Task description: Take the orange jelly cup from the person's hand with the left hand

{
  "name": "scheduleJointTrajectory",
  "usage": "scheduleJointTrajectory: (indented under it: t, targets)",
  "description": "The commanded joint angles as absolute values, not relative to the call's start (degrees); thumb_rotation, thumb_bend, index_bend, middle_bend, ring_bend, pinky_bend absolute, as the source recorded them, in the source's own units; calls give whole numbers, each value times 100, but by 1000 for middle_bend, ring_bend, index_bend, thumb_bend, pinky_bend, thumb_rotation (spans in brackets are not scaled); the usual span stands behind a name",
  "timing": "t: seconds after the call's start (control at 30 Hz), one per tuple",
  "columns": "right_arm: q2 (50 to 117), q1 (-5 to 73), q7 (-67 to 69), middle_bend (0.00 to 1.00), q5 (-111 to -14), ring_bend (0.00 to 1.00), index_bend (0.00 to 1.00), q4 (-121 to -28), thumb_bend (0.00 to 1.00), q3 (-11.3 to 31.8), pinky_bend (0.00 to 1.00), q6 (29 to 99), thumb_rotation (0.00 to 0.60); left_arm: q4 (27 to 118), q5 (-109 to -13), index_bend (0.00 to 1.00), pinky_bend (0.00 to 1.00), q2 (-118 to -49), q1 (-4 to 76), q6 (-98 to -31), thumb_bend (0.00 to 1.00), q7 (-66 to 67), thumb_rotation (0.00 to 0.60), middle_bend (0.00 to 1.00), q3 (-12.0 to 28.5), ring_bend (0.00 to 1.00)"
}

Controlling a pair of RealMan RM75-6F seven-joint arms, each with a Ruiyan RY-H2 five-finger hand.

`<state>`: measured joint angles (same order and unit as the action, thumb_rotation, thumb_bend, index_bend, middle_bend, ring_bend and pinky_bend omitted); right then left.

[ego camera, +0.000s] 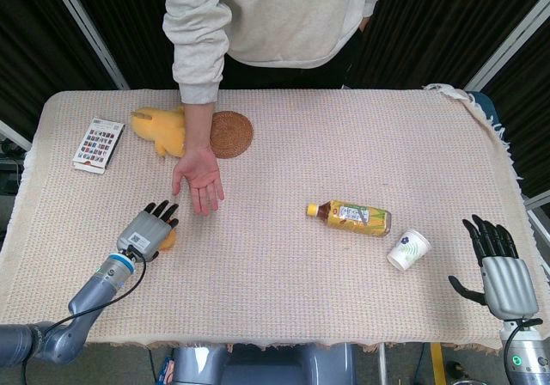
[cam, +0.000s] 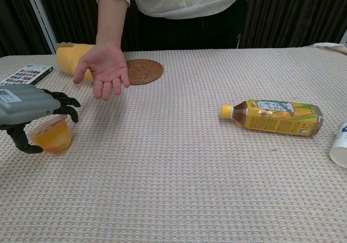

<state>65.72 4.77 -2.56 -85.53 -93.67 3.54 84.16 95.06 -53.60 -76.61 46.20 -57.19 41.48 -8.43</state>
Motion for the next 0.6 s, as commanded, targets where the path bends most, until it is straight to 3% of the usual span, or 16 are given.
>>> scheduleJointTrajectory:
  t: [0.03, 0.3, 0.6]
  targets:
    - [6571, 476, -263, 0, -8555, 0, 5, -9365, 139, 356, 0, 8419, 600, 9627, -5324, 31, 10, -7575, 4574, -5745, 213, 4132, 600, 0, -822, 0]
    - [6567, 480, -245, 0, -8560, 0, 4, -9357, 139, 357, 0, 8413, 600, 10343, -5908, 10, 0, -7037, 4115, -6574, 190, 3615, 600, 0, -711, 0]
    - [6596, 519, -294, 0, -8603, 0, 2, -9353, 139, 356, 0, 8380, 600, 10975, -7359, 0, 0, -6273, 2692, -8702, 133, 2999, 600, 0, -1142, 0]
